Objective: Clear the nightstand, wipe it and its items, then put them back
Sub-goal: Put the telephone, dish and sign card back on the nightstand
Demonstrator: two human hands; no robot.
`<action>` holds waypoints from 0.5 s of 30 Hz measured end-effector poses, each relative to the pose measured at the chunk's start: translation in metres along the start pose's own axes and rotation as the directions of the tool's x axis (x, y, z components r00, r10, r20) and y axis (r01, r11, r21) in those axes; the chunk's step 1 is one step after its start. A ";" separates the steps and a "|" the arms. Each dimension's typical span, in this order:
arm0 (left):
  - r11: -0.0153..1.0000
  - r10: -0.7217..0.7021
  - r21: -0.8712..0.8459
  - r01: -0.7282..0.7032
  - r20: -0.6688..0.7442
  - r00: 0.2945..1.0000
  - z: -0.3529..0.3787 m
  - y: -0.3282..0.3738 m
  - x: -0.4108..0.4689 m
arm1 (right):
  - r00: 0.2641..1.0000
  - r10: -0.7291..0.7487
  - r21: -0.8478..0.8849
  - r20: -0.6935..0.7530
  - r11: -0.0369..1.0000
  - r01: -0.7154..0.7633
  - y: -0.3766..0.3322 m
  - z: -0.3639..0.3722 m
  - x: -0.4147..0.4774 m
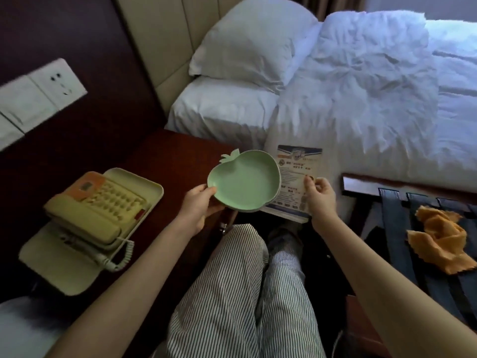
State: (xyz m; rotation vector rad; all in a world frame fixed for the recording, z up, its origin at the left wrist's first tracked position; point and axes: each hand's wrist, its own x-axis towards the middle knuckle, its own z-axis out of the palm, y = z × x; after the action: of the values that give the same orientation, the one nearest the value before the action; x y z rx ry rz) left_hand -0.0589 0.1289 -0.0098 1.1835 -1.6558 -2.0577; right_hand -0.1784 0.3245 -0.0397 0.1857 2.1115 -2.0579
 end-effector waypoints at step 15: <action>0.997 0.008 -0.074 -0.032 -0.309 0.951 -0.130 0.047 0.114 | 0.956 0.051 0.112 0.290 0.990 -0.087 0.003 0.182 0.023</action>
State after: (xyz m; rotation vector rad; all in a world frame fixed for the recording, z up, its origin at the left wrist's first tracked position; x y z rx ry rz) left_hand -0.0528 -0.0501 -0.0207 1.3731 -1.4210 -1.7962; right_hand -0.1921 0.1418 -0.0512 -0.0218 1.7845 -2.0349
